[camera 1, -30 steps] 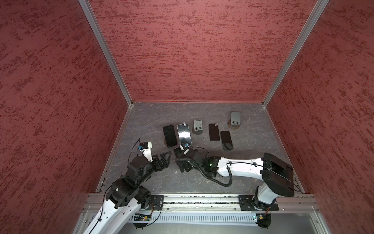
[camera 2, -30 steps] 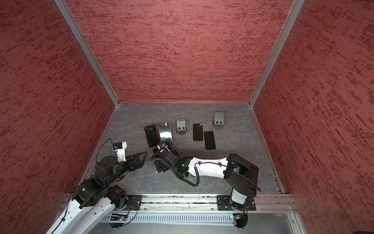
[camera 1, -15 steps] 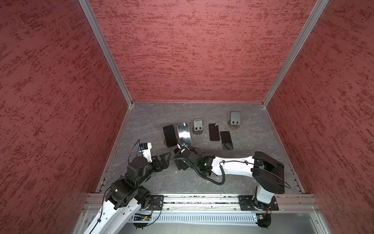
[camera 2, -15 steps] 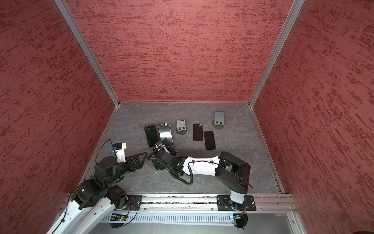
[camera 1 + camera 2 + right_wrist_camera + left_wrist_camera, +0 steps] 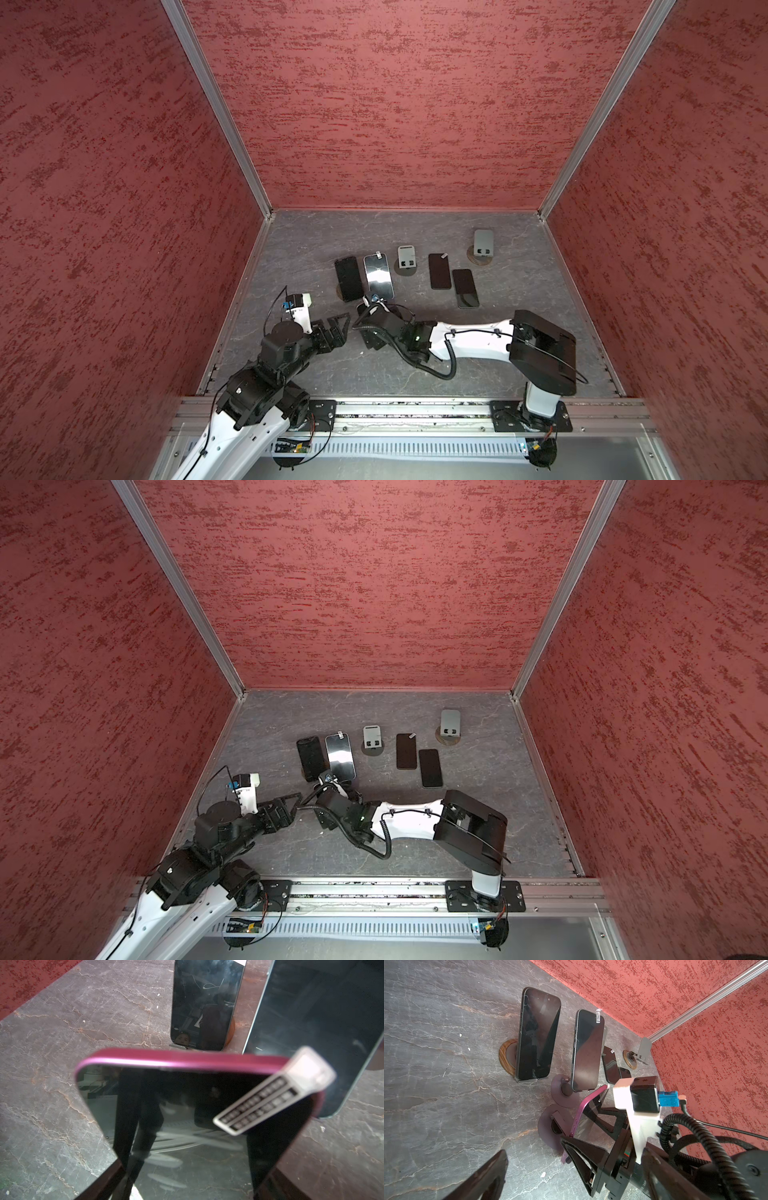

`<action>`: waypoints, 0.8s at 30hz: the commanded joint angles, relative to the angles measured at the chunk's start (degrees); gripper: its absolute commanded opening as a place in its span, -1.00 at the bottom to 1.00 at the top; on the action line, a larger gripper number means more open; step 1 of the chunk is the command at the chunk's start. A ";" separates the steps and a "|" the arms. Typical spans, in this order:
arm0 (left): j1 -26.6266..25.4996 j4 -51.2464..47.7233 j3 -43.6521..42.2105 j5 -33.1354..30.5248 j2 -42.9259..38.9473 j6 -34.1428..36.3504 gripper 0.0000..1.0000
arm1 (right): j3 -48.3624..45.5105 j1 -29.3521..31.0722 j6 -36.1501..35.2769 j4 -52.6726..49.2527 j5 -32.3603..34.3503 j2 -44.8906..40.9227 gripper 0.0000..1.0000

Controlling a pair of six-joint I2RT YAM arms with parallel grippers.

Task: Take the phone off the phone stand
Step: 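Close the right gripper on the pink-framed phone's top edge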

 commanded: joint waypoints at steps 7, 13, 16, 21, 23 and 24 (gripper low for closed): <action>-0.26 -0.51 -0.06 -0.32 -0.90 -0.01 0.99 | 1.59 1.03 0.15 1.09 2.18 0.45 0.36; -0.17 -0.17 -0.64 -0.27 -0.90 -0.17 0.99 | 1.95 1.10 -0.63 0.69 2.70 -1.36 0.29; -0.24 0.10 -0.69 -0.14 -0.85 -0.13 0.99 | 1.94 1.12 -1.04 0.80 2.86 -2.97 0.28; -0.26 0.52 -0.94 -0.05 -0.65 -0.08 0.99 | 1.59 1.12 -1.75 1.16 2.91 -5.64 0.28; -0.24 0.85 -1.26 0.03 -0.47 -0.22 0.99 | 1.58 1.12 -1.86 0.88 2.91 -6.77 0.28; -0.23 0.96 -1.38 0.07 -0.38 -0.25 0.99 | 1.63 1.12 -1.86 0.53 3.14 -7.13 0.28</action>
